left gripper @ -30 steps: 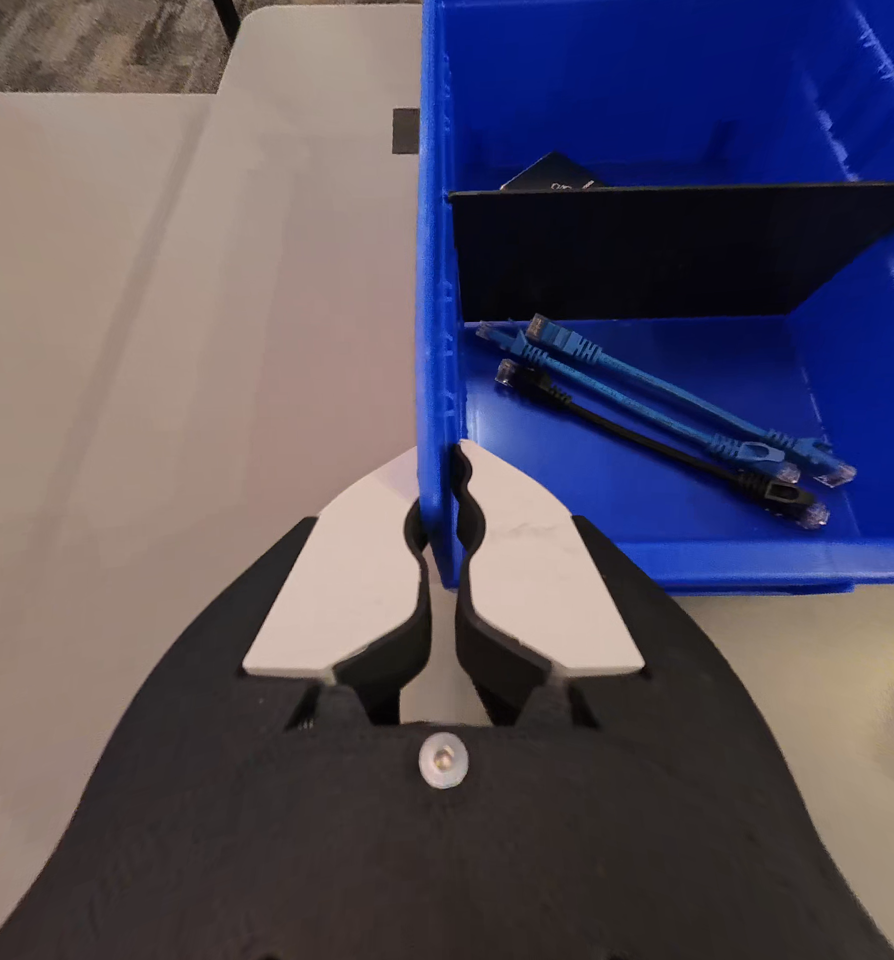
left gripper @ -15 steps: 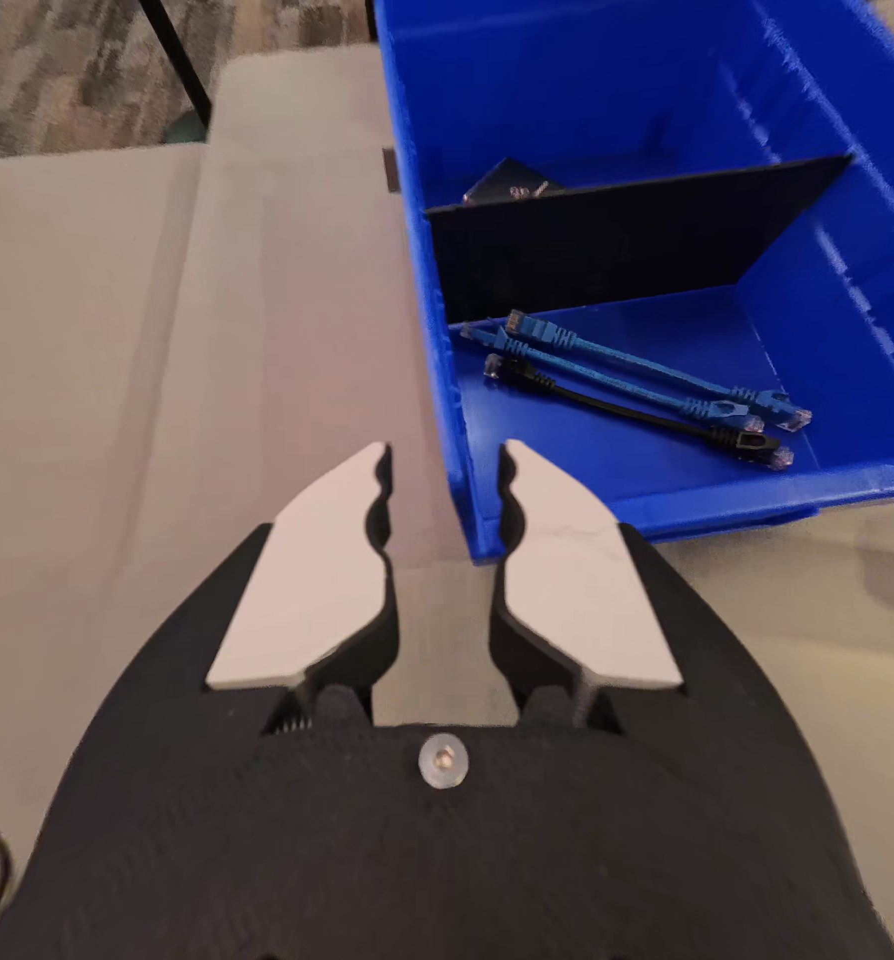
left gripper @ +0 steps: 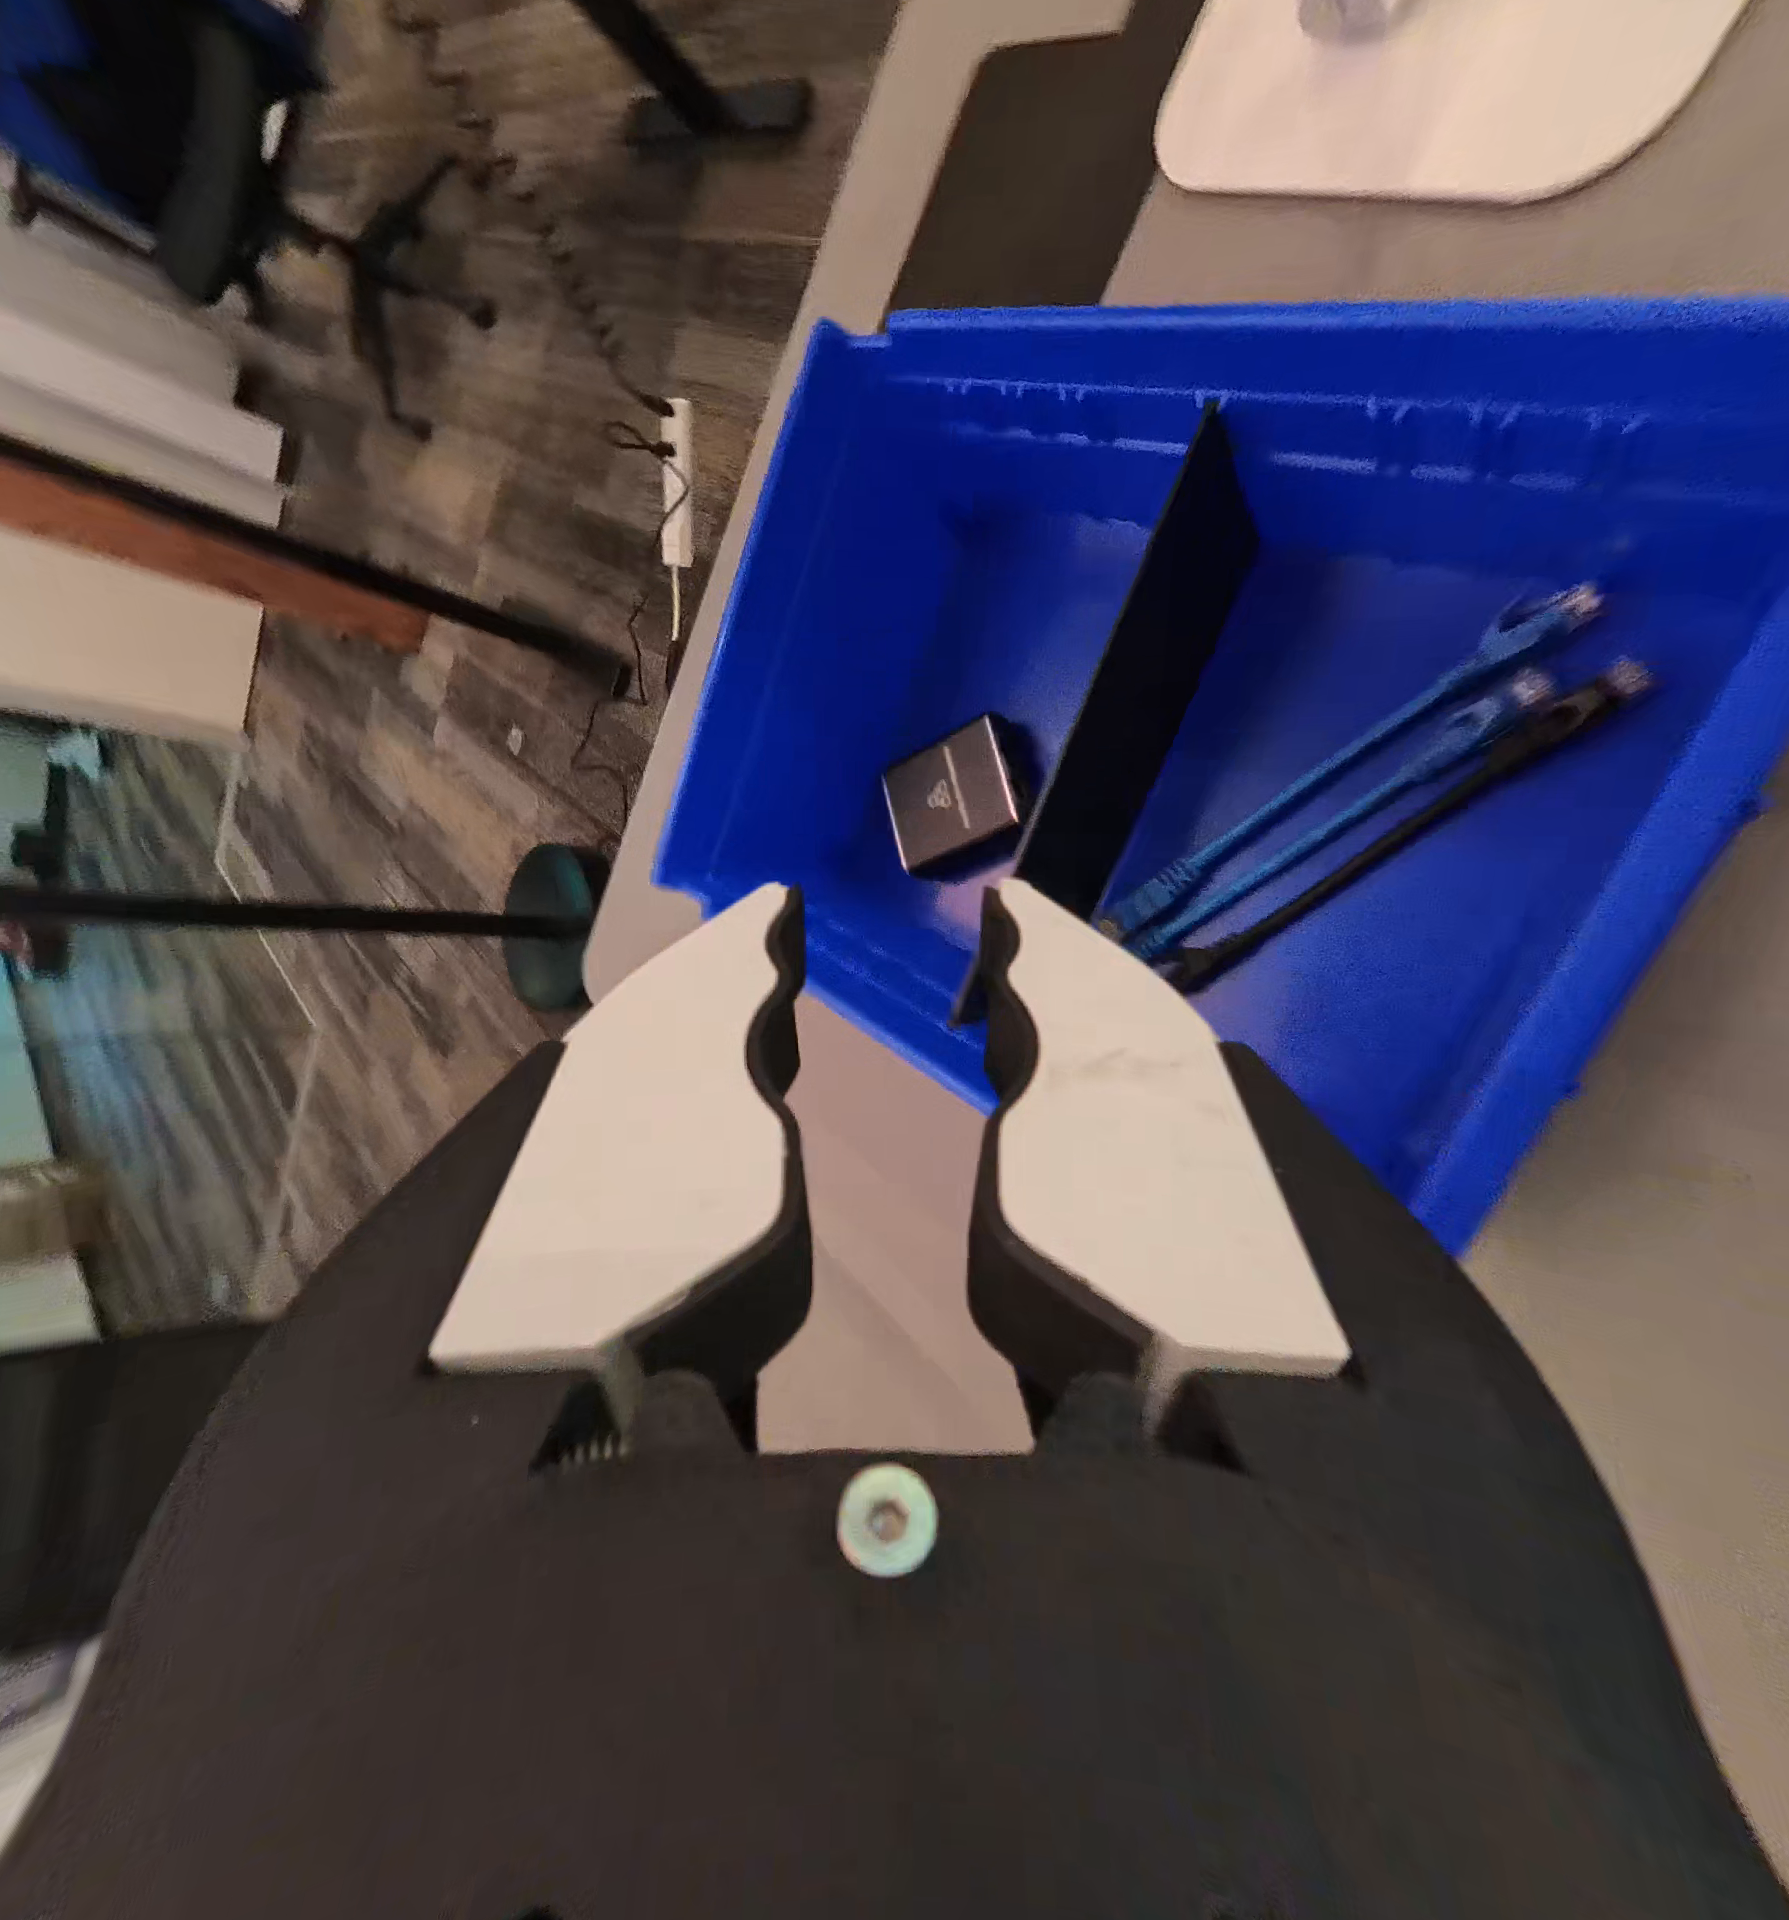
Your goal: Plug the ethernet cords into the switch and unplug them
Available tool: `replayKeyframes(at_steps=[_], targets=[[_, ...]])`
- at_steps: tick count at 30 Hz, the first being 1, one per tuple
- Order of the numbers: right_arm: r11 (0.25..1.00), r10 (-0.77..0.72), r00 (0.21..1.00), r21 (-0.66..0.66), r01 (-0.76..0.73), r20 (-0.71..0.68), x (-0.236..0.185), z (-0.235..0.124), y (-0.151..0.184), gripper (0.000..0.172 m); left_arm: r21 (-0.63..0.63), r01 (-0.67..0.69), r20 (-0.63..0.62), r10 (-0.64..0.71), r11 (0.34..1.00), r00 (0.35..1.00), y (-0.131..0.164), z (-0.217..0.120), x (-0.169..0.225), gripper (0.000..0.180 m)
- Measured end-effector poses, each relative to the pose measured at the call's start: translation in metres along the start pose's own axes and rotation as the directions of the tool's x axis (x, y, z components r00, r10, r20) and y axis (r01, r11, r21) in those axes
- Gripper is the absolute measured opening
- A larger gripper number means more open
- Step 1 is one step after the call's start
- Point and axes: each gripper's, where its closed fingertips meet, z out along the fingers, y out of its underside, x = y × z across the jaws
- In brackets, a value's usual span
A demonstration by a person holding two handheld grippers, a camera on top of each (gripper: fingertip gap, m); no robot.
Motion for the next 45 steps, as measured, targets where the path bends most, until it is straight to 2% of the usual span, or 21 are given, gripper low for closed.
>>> replayKeyframes(at_steps=[3, 6, 10, 14, 17, 21, 28, 34, 39, 42, 45], targets=[[0.999, 0.028, 0.999, 0.015, -0.029, 0.028, 0.0, -0.002, 0.002, 0.046, -0.029, -0.158, -0.127, 0.153, 0.987, 0.98, -0.009, 0.043, -0.001, 0.037], [0.999, 0.05, 0.997, 0.013, -0.05, 0.054, -0.001, -0.002, 0.006, 0.046, -0.066, -0.315, -0.243, 0.291, 0.947, 0.925, -0.006, 0.085, -0.002, 0.047], [0.997, 0.066, 0.994, 0.031, -0.069, 0.087, -0.002, -0.004, 0.004, 0.045, -0.089, -0.495, -0.391, 0.427, 0.864, 0.815, 0.005, 0.129, 0.003, 0.04], [0.995, 0.085, 0.989, 0.046, -0.091, 0.12, -0.004, -0.006, 0.002, 0.045, -0.102, -0.676, -0.505, 0.548, 0.73, 0.667, 0.026, 0.159, 0.005, 0.038], [0.995, 0.082, 0.988, 0.052, -0.09, 0.134, -0.005, -0.006, 0.002, 0.044, -0.066, -0.758, -0.554, 0.608, 0.649, 0.569, 0.035, 0.174, 0.01, 0.046], [0.993, 0.085, 0.985, 0.073, -0.097, 0.149, -0.006, -0.009, -0.001, 0.044, -0.028, -0.815, -0.591, 0.648, 0.579, 0.48, 0.051, 0.188, 0.016, 0.057], [0.99, 0.094, 0.982, 0.092, -0.11, 0.165, -0.006, -0.012, -0.003, 0.043, 0.04, -0.827, -0.635, 0.654, 0.56, 0.412, 0.068, 0.205, 0.034, 0.061], [0.99, 0.095, 0.981, 0.083, -0.11, 0.168, -0.007, -0.011, -0.002, 0.042, -0.013, -0.821, -0.645, 0.623, 0.57, 0.443, 0.071, 0.204, 0.033, 0.06], [0.991, 0.09, 0.982, 0.08, -0.105, 0.167, -0.007, -0.01, -0.002, 0.043, -0.082, -0.73, -0.567, 0.571, 0.678, 0.594, 0.058, 0.197, 0.017, 0.059], [0.992, 0.089, 0.981, 0.076, -0.103, 0.17, -0.008, -0.009, -0.001, 0.043, -0.098, -0.645, -0.544, 0.502, 0.758, 0.672, 0.044, 0.179, 0.004, 0.059], [0.991, 0.094, 0.981, 0.083, -0.109, 0.171, -0.007, -0.01, -0.002, 0.042, -0.121, -0.576, -0.517, 0.444, 0.808, 0.732, 0.025, 0.148, -0.009, 0.059]])
